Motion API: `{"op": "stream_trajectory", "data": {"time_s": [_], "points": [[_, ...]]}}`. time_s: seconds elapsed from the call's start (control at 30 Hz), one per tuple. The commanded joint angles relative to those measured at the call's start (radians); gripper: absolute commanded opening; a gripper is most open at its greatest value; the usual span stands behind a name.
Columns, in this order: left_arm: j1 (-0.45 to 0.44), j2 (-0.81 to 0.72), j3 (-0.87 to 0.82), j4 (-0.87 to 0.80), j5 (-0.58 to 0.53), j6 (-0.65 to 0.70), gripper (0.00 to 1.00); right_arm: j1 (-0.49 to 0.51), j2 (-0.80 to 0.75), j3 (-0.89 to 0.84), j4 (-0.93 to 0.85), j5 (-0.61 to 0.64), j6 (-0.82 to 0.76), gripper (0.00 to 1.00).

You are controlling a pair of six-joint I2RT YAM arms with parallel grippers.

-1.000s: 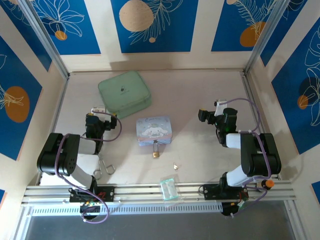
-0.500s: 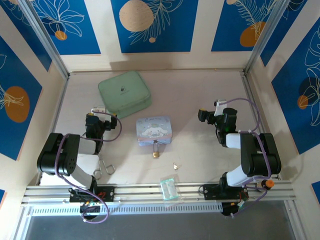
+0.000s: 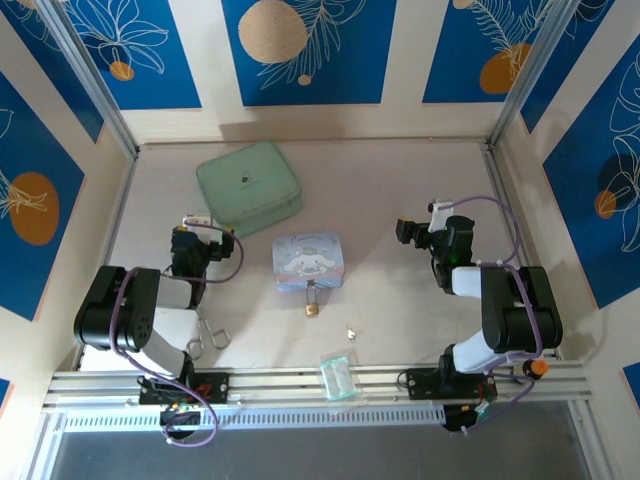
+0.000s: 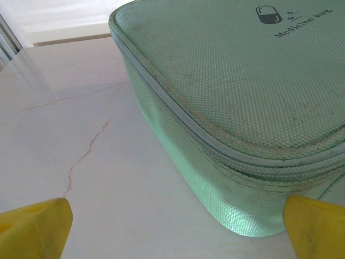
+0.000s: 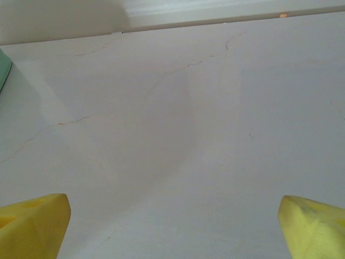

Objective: Unlock a padlock with a key

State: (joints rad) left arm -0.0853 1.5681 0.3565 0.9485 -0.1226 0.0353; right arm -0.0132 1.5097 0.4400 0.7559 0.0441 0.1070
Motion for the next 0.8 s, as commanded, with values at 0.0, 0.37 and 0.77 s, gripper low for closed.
{"op": "stream_trajectory", "data": {"time_s": [0.0,0.37,0.77], "points": [[0.005,-0.003,0.015,-0.001,0.021,0.009,0.99,0.001,0.009,-0.012,0.032,-0.016,-0.015,0.99],[0.006,-0.003,0.016,-0.002,0.023,0.009,0.99,0.002,0.009,-0.012,0.032,-0.015,-0.016,0.99],[0.005,-0.200,-0.034,-0.073,-0.033,-0.006,0.99,0.024,-0.089,0.067,-0.178,-0.016,-0.047,0.99]]}}
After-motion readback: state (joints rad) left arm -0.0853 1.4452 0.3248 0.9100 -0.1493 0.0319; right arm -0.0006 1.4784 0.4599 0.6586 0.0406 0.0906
